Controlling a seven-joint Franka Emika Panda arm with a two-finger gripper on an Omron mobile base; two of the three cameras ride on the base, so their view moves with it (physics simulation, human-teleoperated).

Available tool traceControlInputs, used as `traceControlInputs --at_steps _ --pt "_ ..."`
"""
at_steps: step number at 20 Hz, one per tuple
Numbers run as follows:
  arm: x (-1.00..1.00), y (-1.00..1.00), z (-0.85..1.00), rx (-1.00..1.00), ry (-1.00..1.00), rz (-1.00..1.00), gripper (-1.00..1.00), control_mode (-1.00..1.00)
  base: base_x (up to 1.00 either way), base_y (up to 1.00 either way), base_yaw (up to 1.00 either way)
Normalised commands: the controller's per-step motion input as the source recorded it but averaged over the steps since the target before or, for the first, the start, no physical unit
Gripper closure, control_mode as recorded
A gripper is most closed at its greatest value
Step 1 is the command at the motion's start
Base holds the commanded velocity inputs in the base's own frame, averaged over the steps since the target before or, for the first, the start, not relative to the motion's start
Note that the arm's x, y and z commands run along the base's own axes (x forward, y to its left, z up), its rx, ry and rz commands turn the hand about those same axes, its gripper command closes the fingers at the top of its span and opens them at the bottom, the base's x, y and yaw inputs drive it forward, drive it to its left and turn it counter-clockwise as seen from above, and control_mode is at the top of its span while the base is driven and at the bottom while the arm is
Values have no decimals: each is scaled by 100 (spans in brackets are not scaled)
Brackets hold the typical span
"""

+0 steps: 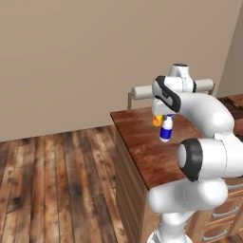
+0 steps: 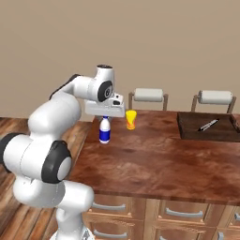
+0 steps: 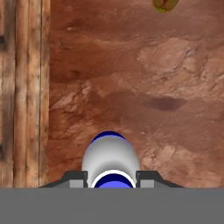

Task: Place the drinks on the dining counter in a tight cluster.

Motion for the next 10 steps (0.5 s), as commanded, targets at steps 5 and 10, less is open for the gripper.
traceControlInputs --at_steps 5,10 --pt "0 0 -44 0 -17 0 100 -100 0 0 0" --pt "1 0 -29 -7 -1 0 100 -100 0 0 0"
